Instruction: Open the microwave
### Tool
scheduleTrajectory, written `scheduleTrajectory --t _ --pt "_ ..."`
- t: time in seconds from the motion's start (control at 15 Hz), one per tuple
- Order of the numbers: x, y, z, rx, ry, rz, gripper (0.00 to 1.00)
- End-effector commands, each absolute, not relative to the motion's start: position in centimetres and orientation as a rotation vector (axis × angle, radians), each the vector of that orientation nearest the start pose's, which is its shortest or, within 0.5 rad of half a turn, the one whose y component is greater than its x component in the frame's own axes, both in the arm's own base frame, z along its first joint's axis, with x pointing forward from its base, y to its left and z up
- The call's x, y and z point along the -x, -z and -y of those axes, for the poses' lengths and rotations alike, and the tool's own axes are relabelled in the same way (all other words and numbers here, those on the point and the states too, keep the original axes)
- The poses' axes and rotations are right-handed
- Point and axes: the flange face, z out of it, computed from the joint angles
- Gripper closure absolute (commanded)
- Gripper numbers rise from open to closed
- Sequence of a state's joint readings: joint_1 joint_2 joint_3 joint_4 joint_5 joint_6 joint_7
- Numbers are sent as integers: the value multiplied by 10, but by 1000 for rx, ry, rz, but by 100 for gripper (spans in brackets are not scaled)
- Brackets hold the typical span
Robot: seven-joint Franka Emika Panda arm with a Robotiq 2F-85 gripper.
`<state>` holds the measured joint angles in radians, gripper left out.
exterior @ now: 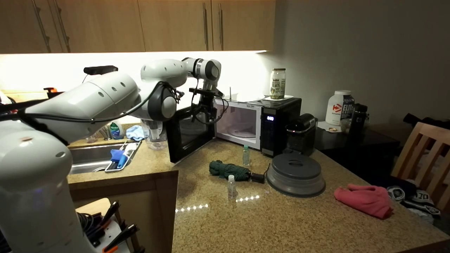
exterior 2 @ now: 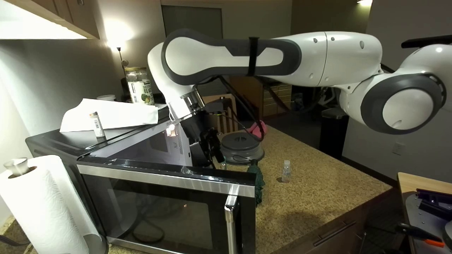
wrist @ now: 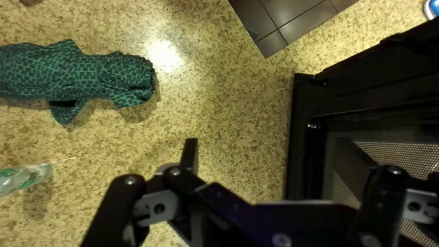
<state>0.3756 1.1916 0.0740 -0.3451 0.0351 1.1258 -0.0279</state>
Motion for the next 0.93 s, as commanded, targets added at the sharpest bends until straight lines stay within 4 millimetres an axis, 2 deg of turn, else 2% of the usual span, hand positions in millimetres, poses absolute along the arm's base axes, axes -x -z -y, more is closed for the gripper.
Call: scheduleTrajectory --t 0.0,0.27,0.87 --pt "-691 -361 -278 3059 -570 557 0" --pt "-696 -372 -269 3105 -531 463 0" --pt "-704 -381 -290 3214 -306 236 0"
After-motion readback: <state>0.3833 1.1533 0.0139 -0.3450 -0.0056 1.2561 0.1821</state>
